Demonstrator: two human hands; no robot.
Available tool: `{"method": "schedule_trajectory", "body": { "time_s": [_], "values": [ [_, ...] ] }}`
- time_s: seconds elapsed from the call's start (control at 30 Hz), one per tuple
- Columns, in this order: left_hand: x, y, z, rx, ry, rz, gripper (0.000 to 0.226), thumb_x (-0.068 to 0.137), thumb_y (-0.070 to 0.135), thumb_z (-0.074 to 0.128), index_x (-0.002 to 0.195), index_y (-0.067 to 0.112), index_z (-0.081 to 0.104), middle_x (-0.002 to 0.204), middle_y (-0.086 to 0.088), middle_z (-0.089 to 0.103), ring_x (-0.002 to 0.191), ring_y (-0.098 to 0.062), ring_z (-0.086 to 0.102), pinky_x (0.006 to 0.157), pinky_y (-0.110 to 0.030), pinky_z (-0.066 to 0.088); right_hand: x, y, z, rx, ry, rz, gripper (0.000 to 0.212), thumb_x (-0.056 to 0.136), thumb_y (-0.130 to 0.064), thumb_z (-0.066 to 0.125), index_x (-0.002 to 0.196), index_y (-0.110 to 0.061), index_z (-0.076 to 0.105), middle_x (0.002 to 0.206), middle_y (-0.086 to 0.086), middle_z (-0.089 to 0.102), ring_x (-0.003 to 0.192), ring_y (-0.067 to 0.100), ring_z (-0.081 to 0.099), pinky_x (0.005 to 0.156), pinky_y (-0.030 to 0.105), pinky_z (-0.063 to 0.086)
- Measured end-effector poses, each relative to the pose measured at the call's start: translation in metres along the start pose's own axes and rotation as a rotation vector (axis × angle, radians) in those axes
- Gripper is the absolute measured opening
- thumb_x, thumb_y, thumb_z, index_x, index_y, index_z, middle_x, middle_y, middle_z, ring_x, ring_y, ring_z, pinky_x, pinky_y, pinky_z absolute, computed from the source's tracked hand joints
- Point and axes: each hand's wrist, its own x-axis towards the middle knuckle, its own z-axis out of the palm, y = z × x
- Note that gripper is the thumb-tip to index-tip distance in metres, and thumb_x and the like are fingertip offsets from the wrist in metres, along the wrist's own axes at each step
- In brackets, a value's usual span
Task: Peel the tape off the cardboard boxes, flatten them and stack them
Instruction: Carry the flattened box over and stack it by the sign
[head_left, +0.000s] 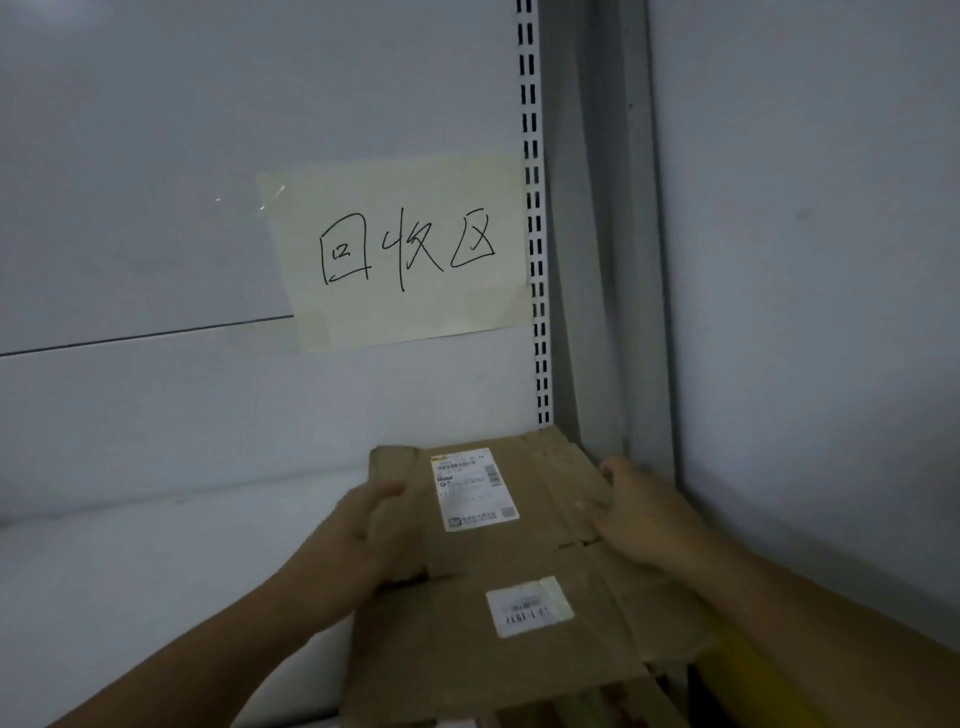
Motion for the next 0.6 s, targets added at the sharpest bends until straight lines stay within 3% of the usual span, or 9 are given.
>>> {"method": "schedule_trajectory", "body": {
  "time_s": [0.07,0.1,0.2,0.33,0.47,0.6],
  "values": [
    [-0.002,0.006,0.022,0.234,-0.259,0.023,0.06,0.091,0.054,0.042,0.145,0.034,0.025,0.154,0.009,0.025,0.137,-0.012,0.028,0.114,-0.035,0.024,-0.002,0.001,0.0,-0.135,0.014,-0.043,0.036,0.093,-0.044,0.044,0.117,-0.018,0.048,0.11,0.003,0.062,0.088,0.017,0.057,0.077,0.031,0.049],
    [-0.001,0.003,0.031,0.4,-0.32,0.02,0.064,0.091,0.059,0.034,0.147,0.034,0.017,0.157,0.008,0.016,0.144,-0.015,0.014,0.118,-0.042,0.012,-0.002,0.002,0.002,-0.198,0.022,-0.07,0.04,0.094,-0.045,0.041,0.124,-0.019,0.047,0.119,0.006,0.059,0.097,0.02,0.057,0.083,0.032,0.048],
    [0.005,-0.005,0.044,0.663,-0.314,0.015,0.082,0.077,0.075,0.011,0.149,0.034,0.003,0.16,0.005,-0.003,0.146,-0.014,-0.008,0.117,-0.045,-0.006,0.003,0.002,0.005,-0.22,-0.034,-0.194,0.048,0.096,-0.045,0.037,0.14,-0.026,0.035,0.147,0.008,0.034,0.128,0.027,0.04,0.104,0.041,0.038],
    [0.013,-0.014,0.043,0.63,-0.308,0.039,0.068,0.09,0.066,0.02,0.149,0.037,0.005,0.16,0.006,-0.002,0.146,-0.012,-0.006,0.118,-0.043,-0.005,0.007,-0.006,0.001,-0.186,-0.236,-0.39,0.057,0.094,-0.053,0.038,0.146,-0.032,0.028,0.159,-0.004,0.009,0.145,0.021,0.014,0.117,0.041,0.018],
    [0.015,-0.017,0.041,0.592,-0.31,0.057,0.062,0.093,0.061,0.022,0.149,0.037,0.01,0.16,0.004,0.001,0.146,-0.013,-0.004,0.118,-0.042,-0.004,0.007,-0.006,0.003,-0.158,-0.32,-0.376,0.052,0.096,-0.048,0.038,0.144,-0.03,0.031,0.156,-0.002,0.021,0.142,0.017,0.02,0.113,0.032,0.018],
    [0.012,-0.011,0.031,0.531,-0.347,0.069,0.059,0.095,0.056,0.028,0.149,0.033,0.015,0.16,0.004,0.006,0.146,-0.017,0.005,0.117,-0.039,0.002,0.012,-0.019,-0.002,-0.193,-0.319,-0.295,0.043,0.094,-0.04,0.047,0.135,-0.026,0.046,0.143,-0.001,0.044,0.124,0.015,0.046,0.105,0.032,0.037]
  ]
}}
